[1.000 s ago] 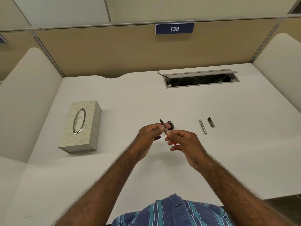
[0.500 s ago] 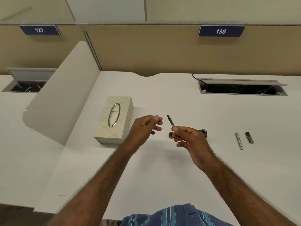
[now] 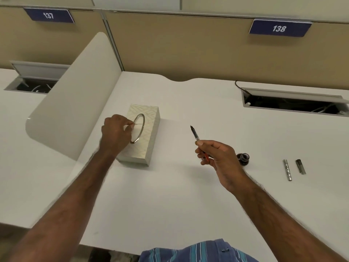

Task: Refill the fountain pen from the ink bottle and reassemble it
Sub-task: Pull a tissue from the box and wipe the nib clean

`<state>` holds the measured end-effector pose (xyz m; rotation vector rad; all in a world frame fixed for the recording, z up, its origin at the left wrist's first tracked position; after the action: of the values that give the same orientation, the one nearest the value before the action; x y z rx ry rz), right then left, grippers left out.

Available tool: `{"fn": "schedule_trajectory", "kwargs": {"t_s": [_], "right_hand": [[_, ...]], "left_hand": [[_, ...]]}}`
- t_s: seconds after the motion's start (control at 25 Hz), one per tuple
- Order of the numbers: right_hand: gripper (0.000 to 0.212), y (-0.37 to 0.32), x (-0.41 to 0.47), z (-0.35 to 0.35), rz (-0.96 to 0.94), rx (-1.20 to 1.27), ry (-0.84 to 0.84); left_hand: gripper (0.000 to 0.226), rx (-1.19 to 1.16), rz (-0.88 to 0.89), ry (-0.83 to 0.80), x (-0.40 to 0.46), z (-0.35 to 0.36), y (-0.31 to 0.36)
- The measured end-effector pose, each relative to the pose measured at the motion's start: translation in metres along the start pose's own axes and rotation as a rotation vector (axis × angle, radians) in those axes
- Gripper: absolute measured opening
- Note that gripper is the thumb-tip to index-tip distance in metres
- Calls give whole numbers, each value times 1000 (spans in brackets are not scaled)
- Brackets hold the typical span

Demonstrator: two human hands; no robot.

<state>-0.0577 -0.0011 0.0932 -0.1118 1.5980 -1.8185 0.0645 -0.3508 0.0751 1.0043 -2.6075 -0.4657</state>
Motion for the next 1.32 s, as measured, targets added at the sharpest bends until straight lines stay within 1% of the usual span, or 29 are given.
{"fn": "schedule_trajectory", "kwargs": {"t_s": [0.12,0.24,0.4,0.6,0.68,0.8,1.0,1.2,1.32], "right_hand": [[18,3,3,0,21,-9,2],[17,6,4,2,34,-5,0],[19,7,5,2,38,-7,0],[18,7,5,3,34,1,4],[17,8,4,3,32,-3,12],[13,8,3,3,31,-2,24],[12,8,1,1,30,0,37],[12,7,0,-1,27,4,45],[12,8,-1,-3,23,-1,46]], "left_hand": [[17,58,-4,-19,-1,7,1],[22,54,36,-23,-1,9,7],[30,131,48,-103,0,18,6],[23,309,106,-181,1,27,6],[18,335,129,-168,1,29,5],[13,266,130,-133,1,28,7],[15,91,76,-103,6,18,10],[11,-46,18,-45,5,11,10],[10,-84,-6,-25,4,5,11]]}}
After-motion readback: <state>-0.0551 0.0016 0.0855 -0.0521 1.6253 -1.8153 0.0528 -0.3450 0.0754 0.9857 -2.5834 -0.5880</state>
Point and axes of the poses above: each hand's wrist, its own x-axis towards the middle knuckle, its own z-axis out of the palm, y = z × x, the point moved 4 cm from there along x, towards the middle knuckle, and after that the axes turned 3 degrees about x, right-handed, at the moved point
